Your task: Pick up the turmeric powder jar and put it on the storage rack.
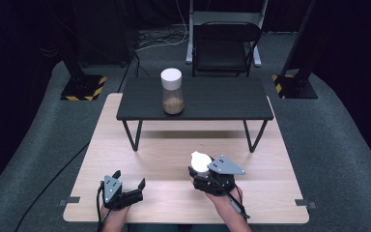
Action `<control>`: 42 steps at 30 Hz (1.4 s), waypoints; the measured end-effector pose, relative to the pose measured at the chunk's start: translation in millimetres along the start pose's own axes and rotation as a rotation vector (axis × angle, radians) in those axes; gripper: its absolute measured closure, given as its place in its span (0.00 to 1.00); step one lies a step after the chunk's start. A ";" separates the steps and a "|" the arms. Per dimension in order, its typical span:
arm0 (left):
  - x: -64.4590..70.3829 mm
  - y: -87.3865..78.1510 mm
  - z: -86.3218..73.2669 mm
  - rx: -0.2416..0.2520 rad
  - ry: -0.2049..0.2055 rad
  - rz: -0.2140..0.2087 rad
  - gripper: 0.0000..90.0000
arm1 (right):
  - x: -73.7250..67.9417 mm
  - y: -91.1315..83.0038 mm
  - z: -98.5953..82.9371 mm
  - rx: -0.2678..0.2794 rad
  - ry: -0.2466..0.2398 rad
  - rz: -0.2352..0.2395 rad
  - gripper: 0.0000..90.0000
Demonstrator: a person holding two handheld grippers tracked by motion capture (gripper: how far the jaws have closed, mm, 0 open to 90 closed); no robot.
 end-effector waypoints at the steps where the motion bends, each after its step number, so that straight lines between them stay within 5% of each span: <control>1: 0.0 0.1 0.1 -0.001 0.001 0.000 0.01 | 1.0 -2.8 3.8 0.004 0.003 0.000 0.33; 17: 0.9 -0.4 -0.8 0.006 0.003 0.003 0.00 | 0.4 -26.8 66.7 0.059 -0.049 -0.002 0.33; 22: -2.6 2.1 3.3 -0.024 0.002 -0.021 0.02 | -0.3 -31.1 80.5 0.067 -0.038 0.014 0.33; 42: -1.2 0.1 0.4 -0.003 0.004 -0.011 0.01 | -9.9 -37.0 131.6 0.107 -0.039 0.005 0.33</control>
Point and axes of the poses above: each handheld gripper's, and its own axes: y roughly forward along the jaws, z roughly out of its top, x roughly to its right, the point moved 3 cm from there along y, roughly forward along the jaws, and after that the axes turned 10 degrees about y, right-handed, at the moved point
